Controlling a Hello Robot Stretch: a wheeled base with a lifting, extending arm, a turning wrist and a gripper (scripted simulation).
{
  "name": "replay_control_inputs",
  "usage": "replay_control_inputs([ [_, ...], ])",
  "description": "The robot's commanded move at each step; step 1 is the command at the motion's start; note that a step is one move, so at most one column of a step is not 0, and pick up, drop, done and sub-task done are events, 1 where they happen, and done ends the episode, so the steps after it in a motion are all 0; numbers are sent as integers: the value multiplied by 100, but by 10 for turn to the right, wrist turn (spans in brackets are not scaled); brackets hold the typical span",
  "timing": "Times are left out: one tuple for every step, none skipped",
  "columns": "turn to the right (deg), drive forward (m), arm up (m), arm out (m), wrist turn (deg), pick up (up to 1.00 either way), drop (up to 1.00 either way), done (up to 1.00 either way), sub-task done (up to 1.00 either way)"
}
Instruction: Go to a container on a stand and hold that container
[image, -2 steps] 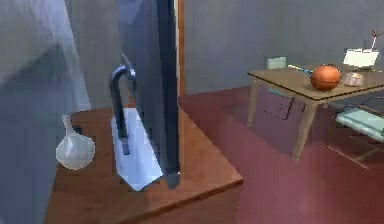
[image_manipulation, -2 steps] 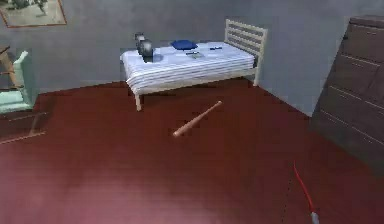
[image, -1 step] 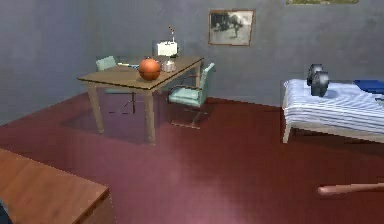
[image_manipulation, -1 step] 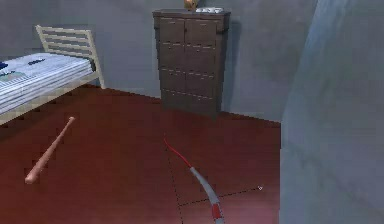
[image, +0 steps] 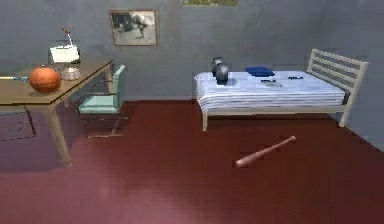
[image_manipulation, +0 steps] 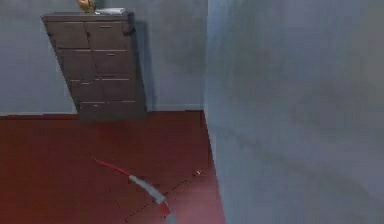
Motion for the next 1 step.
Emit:
replay_control_inputs([
  [0,15,0,0,0,0,0,0,0],
])
